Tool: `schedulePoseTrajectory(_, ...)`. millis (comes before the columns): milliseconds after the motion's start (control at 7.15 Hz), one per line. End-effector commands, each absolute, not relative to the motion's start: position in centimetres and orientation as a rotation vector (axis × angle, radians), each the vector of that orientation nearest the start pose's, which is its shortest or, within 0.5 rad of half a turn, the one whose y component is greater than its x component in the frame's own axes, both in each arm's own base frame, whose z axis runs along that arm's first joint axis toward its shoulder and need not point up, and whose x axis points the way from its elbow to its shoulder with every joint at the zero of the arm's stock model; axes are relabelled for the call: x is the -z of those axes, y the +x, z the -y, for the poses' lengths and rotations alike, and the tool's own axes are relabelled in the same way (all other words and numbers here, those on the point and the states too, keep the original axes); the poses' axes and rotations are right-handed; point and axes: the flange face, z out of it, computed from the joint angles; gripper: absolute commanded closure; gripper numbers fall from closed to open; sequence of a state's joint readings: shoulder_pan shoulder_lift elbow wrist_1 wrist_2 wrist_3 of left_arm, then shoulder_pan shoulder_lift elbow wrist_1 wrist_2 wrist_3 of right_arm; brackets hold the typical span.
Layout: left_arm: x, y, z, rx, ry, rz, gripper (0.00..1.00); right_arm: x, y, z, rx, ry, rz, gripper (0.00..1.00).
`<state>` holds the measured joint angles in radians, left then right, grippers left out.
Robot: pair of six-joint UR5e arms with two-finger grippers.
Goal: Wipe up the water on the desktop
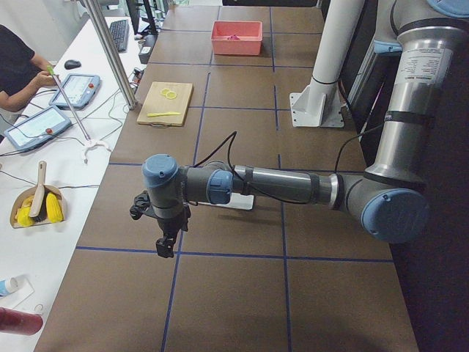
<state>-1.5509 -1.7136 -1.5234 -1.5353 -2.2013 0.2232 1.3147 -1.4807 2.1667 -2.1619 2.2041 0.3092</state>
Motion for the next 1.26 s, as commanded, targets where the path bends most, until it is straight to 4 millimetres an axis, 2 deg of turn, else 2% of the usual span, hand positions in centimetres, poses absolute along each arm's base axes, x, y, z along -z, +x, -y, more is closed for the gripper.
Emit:
schedulePoseTrajectory(0,-63.2,-6.8,55.2,-0.232,0.093,-0.638,0.00,-42.2,-1.5,46.1,0.054,-0.064,0.695,0.00)
schedulePoseTrajectory(140,-66.1,-7.6,54.6,-0.182,0.051,-0.736,0.00,-43.8,-0.2,47.1,0.099,-0.022,0.735,0.00)
schedulePoseTrajectory(280,-67.1,-8.0,54.3,-0.156,0.041,-0.788,0.00,-47.7,0.5,47.1,0.125,0.016,0.779,0.00)
schedulePoseTrajectory(419,-67.2,-8.3,54.1,-0.147,0.041,-0.795,0.00,-52.3,1.2,46.6,0.123,0.068,0.808,0.00)
schedulePoseTrajectory(559,-68.2,-8.3,52.8,-0.129,0.021,-0.797,0.00,-54.6,2.1,46.5,0.109,0.085,0.814,0.00)
schedulePoseTrajectory(978,-67.1,-8.2,47.9,-0.034,0.004,-0.793,0.00,-57.8,2.3,46.5,0.084,0.033,0.814,0.00)
schedulePoseTrajectory(1118,-67.6,-8.1,47.6,-0.033,-0.005,-0.794,0.00,-60.3,3.5,46.3,0.038,-0.006,0.813,0.00)
